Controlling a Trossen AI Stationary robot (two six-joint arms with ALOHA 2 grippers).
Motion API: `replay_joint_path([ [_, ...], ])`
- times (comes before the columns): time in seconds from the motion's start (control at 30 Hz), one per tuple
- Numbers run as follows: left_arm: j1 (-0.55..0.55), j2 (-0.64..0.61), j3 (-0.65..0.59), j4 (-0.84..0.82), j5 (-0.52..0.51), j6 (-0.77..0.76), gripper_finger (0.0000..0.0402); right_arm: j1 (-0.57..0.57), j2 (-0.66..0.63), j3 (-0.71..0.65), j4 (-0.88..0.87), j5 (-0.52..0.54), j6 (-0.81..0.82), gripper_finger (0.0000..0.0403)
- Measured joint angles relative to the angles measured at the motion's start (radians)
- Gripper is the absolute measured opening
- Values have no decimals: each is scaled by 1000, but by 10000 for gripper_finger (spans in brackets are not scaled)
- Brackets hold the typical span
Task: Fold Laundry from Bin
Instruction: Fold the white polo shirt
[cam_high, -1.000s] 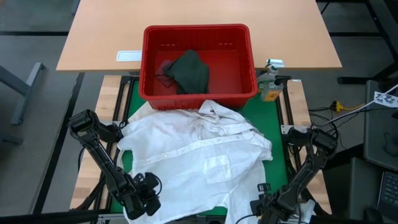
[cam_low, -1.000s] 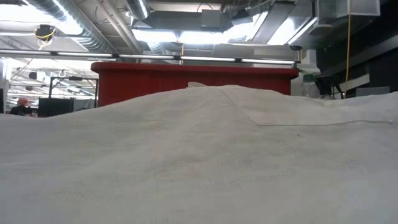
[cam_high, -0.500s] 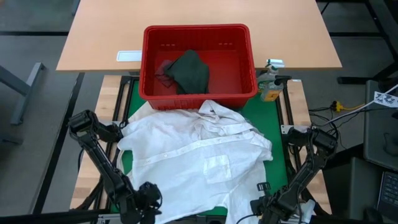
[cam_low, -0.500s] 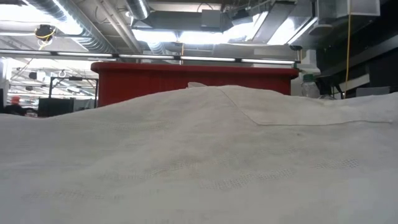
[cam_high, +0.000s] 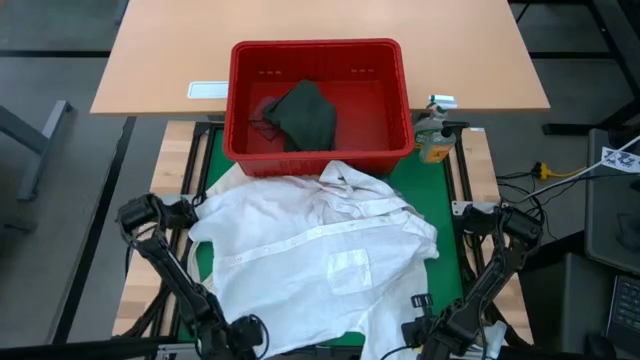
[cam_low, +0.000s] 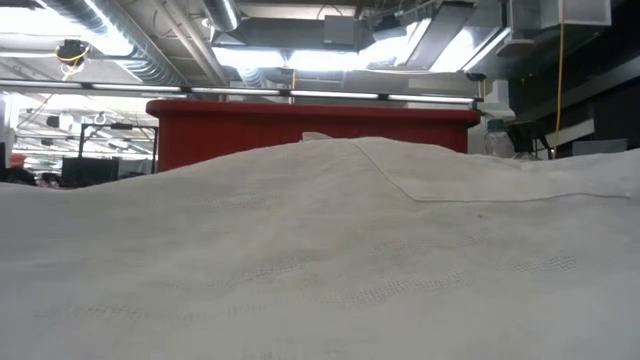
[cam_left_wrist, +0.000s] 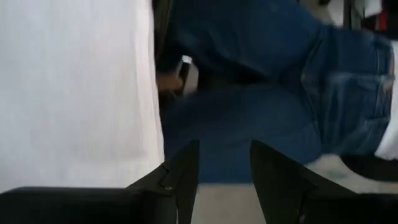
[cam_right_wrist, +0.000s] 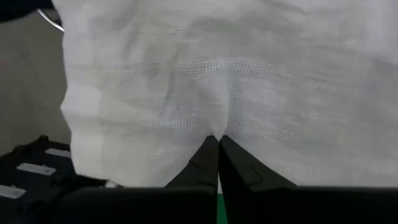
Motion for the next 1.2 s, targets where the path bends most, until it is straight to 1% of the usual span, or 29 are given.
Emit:
replay_joint_path([
  [0.13,-13,35,0,-12,114,-20,137,-1,1,0,39,17,0,7],
  [0.17,-16,42,0,-18,123,-21,137,-1,1,0,42,18,0,8],
  [0.33,-27,72,0,-53,122,-25,137,-1,1,0,43,16,2,9],
  [0.57,-27,80,0,-102,48,-71,137,-1,1,0,42,16,1,9],
  [0.87,6,76,3,-138,55,-81,137,-1,1,0,42,17,0,10],
  [0.93,19,74,3,-148,69,-81,137,-1,1,0,42,17,-2,10],
  [1.03,33,74,2,-152,116,-82,135,-1,1,0,42,17,-34,10],
  [1.2,53,74,2,-161,181,-80,111,-1,1,0,42,17,-77,10],
])
